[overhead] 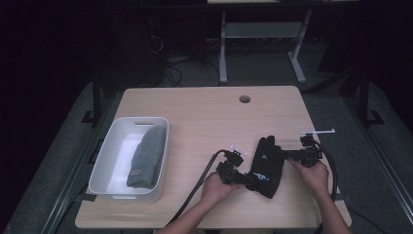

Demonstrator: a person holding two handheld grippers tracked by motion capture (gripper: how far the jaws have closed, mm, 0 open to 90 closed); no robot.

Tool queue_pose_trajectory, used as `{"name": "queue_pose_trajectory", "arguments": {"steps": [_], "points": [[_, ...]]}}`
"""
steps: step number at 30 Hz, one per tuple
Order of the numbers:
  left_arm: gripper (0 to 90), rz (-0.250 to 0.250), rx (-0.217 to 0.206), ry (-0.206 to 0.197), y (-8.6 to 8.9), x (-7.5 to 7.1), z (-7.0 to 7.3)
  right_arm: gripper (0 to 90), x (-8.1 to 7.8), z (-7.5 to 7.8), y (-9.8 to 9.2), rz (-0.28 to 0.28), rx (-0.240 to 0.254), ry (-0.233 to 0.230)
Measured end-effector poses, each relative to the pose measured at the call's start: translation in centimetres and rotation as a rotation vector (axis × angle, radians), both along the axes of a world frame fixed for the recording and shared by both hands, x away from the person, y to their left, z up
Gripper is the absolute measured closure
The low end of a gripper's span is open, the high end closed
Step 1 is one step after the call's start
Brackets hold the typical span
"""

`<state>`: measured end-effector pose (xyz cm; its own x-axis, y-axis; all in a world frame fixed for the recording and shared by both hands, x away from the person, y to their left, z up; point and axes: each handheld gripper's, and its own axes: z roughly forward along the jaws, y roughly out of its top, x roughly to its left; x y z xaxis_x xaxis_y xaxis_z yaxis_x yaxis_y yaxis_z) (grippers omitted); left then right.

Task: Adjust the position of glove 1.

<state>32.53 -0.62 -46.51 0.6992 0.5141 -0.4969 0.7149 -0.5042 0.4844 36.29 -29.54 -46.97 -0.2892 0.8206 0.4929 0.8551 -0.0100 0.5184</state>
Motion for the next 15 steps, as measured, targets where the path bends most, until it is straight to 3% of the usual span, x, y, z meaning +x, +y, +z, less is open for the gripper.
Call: {"name": "queue_pose_trajectory", "arguments": {"steps": [5, 15], "points": [[84.2, -0.003, -0.003, 0.006, 0.07, 0.13, -0.04, 76.7, -0.25, -0.22, -0.17, 0.000, 0.052, -0.009], [84.4, -0.003, -0.021, -0.004, 0.50, 0.00, 0.66, 78.1, -0.39, 0.63, -0.10, 0.005, 0.064, -0.023]]}}
